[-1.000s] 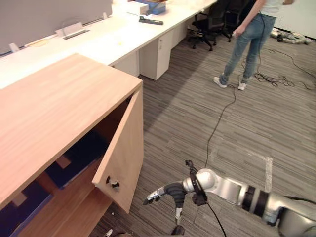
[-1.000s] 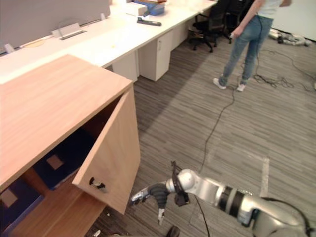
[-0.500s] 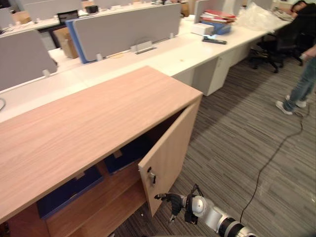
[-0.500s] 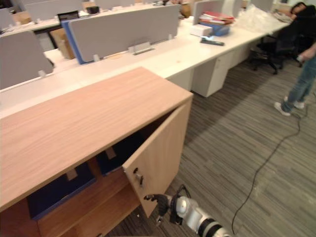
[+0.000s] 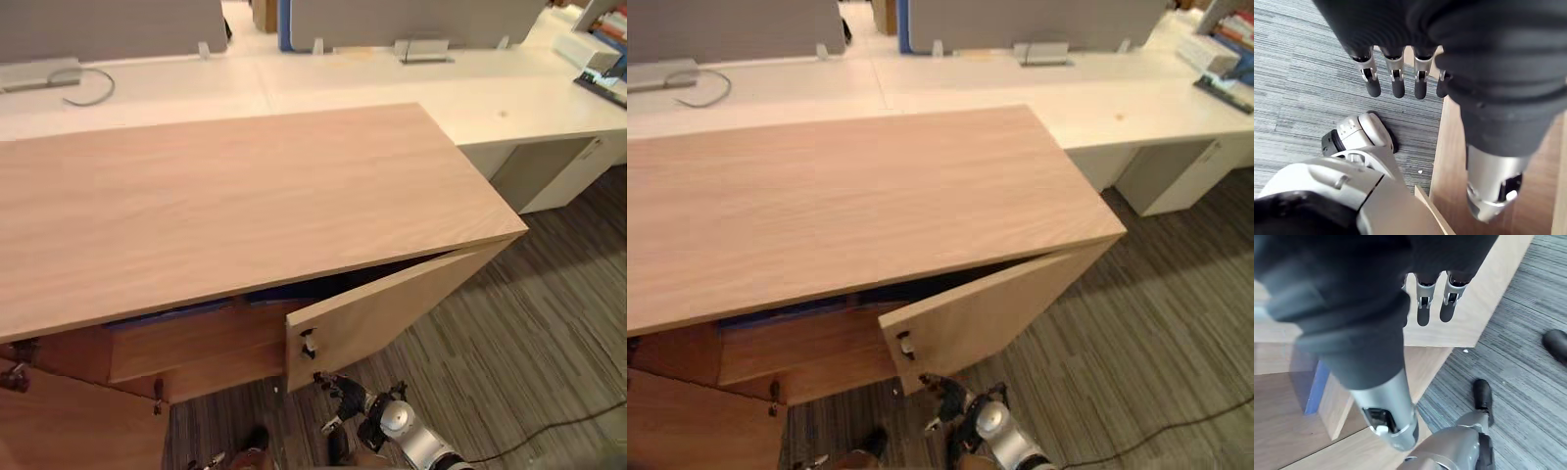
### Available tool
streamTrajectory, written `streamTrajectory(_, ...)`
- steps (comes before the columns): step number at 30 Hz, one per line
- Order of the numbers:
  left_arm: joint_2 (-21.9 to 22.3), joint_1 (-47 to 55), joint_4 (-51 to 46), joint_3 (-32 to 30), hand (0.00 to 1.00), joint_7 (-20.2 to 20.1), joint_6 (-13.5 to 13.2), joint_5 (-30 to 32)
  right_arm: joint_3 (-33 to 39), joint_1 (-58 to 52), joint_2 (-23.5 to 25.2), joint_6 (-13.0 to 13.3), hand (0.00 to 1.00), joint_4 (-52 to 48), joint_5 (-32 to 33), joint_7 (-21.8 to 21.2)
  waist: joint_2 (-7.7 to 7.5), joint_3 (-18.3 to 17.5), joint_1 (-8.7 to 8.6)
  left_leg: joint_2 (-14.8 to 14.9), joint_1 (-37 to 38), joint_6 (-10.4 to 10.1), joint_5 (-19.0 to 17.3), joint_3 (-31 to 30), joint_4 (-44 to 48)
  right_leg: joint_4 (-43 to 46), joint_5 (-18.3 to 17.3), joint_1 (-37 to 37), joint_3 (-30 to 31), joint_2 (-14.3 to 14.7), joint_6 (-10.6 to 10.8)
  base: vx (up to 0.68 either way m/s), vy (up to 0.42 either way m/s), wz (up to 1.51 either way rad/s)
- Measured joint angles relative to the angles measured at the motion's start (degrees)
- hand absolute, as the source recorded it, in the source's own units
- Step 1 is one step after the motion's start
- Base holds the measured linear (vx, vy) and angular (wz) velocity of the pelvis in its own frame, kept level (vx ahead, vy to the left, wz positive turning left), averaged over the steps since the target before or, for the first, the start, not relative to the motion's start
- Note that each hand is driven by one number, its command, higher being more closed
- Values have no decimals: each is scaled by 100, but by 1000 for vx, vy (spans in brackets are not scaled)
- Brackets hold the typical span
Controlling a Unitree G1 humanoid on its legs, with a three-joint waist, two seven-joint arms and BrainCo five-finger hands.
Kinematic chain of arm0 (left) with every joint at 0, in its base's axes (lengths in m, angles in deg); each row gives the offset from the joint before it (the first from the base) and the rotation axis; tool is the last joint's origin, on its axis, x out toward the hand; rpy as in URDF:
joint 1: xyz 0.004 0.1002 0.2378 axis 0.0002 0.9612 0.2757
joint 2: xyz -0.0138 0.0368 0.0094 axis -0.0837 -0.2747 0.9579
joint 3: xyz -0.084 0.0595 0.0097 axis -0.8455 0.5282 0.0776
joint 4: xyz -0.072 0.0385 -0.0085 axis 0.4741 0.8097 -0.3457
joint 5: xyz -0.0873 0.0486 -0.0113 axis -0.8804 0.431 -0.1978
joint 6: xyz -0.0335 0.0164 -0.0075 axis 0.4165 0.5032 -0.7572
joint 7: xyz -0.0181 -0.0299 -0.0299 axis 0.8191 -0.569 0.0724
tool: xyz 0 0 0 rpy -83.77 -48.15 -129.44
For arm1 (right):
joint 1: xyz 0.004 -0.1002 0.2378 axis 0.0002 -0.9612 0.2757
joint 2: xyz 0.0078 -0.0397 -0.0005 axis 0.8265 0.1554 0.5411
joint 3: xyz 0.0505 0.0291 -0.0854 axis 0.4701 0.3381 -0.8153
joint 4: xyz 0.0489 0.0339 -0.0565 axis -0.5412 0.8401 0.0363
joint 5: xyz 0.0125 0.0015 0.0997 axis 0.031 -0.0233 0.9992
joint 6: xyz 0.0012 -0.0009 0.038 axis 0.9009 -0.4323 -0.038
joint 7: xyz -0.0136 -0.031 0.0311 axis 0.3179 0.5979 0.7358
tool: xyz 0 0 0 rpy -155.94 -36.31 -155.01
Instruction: Walk over to the cabinet, pick up the folder, carry it to the office cabinet, place the folder inside the office cabinet, then close the office cabinet door
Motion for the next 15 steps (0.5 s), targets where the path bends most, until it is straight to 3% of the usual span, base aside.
streamTrajectory(6, 103, 6, -124, -69, 0, 6, -22, 84, 624, -415, -11, -27, 0, 701, 133, 218, 80, -99, -71, 31, 200, -25, 2, 193, -104, -381, 29, 468, -238, -68, -38, 141, -26, 17)
streamTrajectory(15, -22, -64, -400, 780, 0, 48, -105, 142, 1694, -557, 81, -26, 0, 1668, 151, 708, 186, -151, -141, -125, 192, -62, 109, -266, -95, -441, -38, 800, -908, -234, 15, -1, -13, 36)
